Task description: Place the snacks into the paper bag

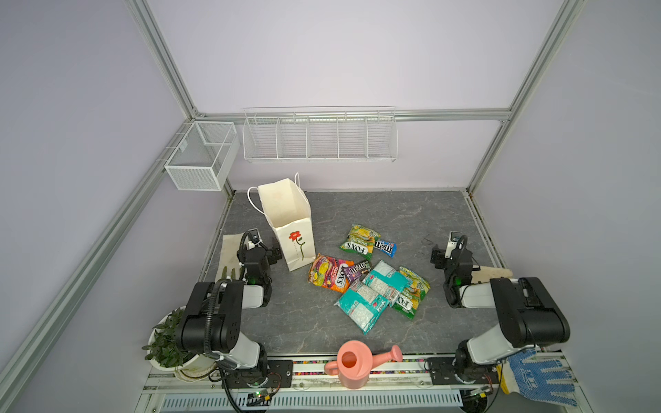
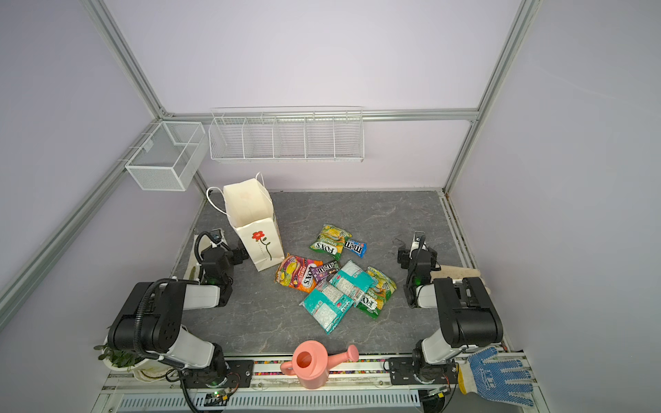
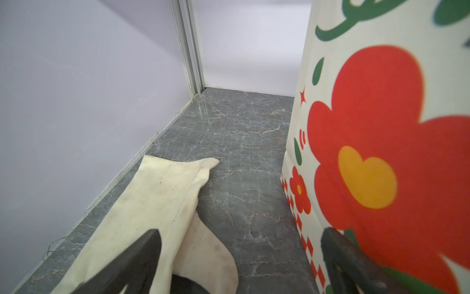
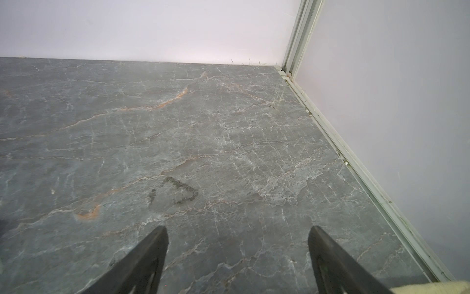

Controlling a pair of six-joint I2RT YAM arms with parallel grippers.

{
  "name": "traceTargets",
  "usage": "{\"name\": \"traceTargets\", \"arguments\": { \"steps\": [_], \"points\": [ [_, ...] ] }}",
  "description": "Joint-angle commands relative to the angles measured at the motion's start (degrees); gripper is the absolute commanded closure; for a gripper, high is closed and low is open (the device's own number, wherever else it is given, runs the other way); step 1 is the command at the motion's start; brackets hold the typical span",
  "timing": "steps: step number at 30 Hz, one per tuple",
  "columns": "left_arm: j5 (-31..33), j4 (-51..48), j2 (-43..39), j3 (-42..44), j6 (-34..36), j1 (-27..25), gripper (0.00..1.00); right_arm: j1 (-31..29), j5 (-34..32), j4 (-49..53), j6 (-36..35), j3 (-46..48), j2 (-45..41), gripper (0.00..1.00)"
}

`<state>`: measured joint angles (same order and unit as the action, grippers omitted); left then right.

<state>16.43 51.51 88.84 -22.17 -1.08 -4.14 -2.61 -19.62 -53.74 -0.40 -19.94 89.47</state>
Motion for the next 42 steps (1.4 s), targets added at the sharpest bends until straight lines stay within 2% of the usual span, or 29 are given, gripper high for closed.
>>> {"name": "traceTargets", "arguments": {
  "steps": [1,8,11,12,18,26,30,37,42],
  "points": [
    [-0.8,-0.2,0.3,-0.7,-0.3,0.3,0.01,-0.2,0.3,-0.2,0.2,-0.5,-1.1,0.11],
    [-1.0,0.8,0.2,-0.2,0.2,0.3,0.00,-0.2,0.3,-0.2,0.2,-0.5,-1.1,0.11],
    [2.1,0.9,-0.4,0.0,-0.6,0.1,0.02,-0.1,0.2,-0.5,0.2,-0.3,-1.2,0.11],
    [5.1,0.3,-1.6,0.1,-1.1,-0.4,0.02,-0.2,0.2,-0.4,0.2,-0.4,-1.2,0.11],
    [8.9,-12.2,-13.0,-1.1,-2.7,-0.9,0.03,-0.2,0.2,-0.5,0.2,-0.3,-1.2,0.11],
    [9.3,-31.3,-29.1,-2.5,-16.1,-2.6,0.02,-0.1,0.1,-0.5,0.2,-0.4,-1.2,0.11],
    [9.1,-42.6,-36.6,-6.5,-19.9,-3.6,0.01,-0.2,0.2,-0.5,0.2,-0.2,-1.2,0.11],
    [7.4,-60.5,-40.8,-17.3,-23.0,-8.2,0.01,-0.2,2.4,0.3,-0.8,-0.5,-1.7,0.11],
    [4.5,-68.0,-41.7,-23.5,-26.1,-8.9,0.01,-0.3,2.5,0.0,-0.9,-0.4,-1.7,0.11]
  ]
}}
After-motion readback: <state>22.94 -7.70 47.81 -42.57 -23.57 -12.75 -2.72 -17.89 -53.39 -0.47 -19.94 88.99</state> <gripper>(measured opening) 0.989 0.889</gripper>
